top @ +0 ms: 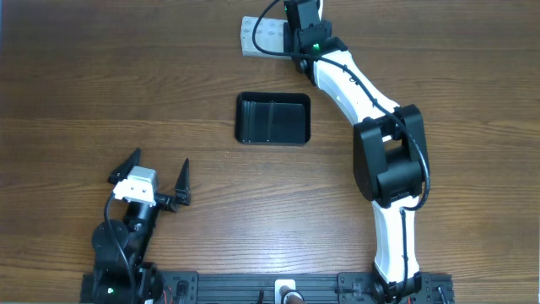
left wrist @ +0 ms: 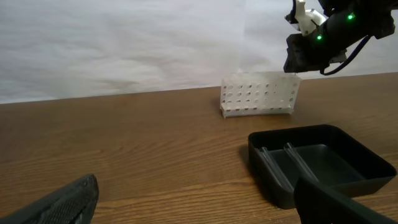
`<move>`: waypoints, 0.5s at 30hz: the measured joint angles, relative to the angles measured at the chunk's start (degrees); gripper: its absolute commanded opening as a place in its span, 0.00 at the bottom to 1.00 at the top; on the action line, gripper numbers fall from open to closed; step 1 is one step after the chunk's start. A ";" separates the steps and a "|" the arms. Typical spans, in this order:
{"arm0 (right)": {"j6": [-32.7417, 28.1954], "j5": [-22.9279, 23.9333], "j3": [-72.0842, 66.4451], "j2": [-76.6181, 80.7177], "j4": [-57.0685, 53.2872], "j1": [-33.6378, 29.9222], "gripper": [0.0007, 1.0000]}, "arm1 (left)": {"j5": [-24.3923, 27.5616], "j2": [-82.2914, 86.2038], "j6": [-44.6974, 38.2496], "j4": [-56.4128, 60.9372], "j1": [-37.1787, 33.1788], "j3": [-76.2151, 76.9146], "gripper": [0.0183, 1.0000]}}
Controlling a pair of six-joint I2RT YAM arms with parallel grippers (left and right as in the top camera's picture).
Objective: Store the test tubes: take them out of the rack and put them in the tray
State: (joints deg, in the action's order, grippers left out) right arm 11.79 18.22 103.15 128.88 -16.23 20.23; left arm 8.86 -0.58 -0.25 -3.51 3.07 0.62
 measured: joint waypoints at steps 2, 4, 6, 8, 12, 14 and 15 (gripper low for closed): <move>0.04 0.00 0.00 0.00 0.04 0.00 0.12 | 0.00 0.00 0.00 0.02 0.00 0.00 1.00; 0.00 -0.02 0.00 0.00 0.04 0.00 0.12 | 0.00 0.00 0.00 0.02 0.00 0.00 1.00; 0.04 0.00 0.00 -0.20 0.02 0.00 0.12 | 0.00 0.00 0.00 0.02 0.00 0.00 1.00; 0.02 -0.02 -0.09 -0.76 -0.02 0.00 0.12 | 0.00 0.00 0.00 0.02 0.00 0.00 1.00; 0.00 -0.02 -0.22 -5.27 -0.28 0.11 0.12 | 0.00 0.00 0.00 0.02 0.00 0.00 1.00; 0.02 0.00 -0.24 -9.53 -0.39 0.24 0.12 | -0.02 0.00 0.00 0.02 0.00 0.00 1.00; 0.02 0.00 -0.24 -12.15 -0.46 0.31 0.12 | -0.02 0.00 0.00 0.02 0.00 0.00 1.00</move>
State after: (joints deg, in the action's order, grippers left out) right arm 11.81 18.22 102.91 116.73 -16.69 20.53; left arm 8.84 -0.58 -0.25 -3.49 3.07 0.62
